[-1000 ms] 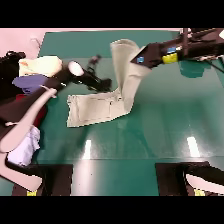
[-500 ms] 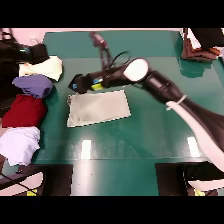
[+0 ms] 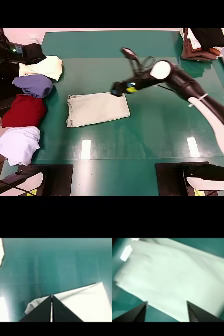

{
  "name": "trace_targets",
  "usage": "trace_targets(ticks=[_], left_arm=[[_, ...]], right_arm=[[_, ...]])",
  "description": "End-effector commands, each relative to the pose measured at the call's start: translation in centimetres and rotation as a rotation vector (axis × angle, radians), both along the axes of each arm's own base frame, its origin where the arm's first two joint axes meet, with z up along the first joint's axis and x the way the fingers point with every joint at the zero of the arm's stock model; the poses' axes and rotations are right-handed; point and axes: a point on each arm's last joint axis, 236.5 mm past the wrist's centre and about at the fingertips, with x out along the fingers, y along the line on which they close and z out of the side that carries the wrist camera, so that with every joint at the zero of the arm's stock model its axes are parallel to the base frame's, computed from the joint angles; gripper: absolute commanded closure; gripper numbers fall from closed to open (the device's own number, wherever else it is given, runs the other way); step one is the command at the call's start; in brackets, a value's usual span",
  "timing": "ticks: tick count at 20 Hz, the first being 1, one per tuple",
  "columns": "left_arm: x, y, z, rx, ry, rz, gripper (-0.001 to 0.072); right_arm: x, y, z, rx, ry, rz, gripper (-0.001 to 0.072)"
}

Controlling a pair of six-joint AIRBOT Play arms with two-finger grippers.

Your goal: Fold the shirts.

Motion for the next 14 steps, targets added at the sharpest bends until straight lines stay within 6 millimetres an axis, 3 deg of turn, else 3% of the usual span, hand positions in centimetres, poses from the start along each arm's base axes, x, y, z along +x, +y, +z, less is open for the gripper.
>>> trace_targets(ticks=[1,3,5,8,11,14], left_arm=[[-0.2,-3.5,-0.3,0.001,-0.007,-0.079,0.0682],[-0.3,-5.3,-0.4,-0.003,-0.011,-0.116,0.0682],[-0.3,-6.5,-0.9,-0.004,-0.007,-0.140,0.0682],[-0.3,-7.0,-1.1,-0.022,0.004,-0.147,0.0682],[-0.3,-7.0,-1.1,-0.026,0.006,-0.146,0.0682],[-0.5,-7.4,-1.0,-0.053,0.017,-0.150,0.0683]], right_arm=[[-1.1,-9.9,-6.8,-0.066,0.267,-0.180,0.0102],[-0.8,-10.4,-9.2,0.018,0.373,-0.216,0.0117],[-0.1,-8.4,-10.8,0.097,0.417,-0.212,0.0117],[0.2,-4.1,-12.9,0.139,0.484,-0.163,0.0118],[0.6,1.8,-13.4,0.195,0.507,-0.084,0.0146],[1.1,6.3,-13.7,0.196,0.456,-0.020,0.0504]])
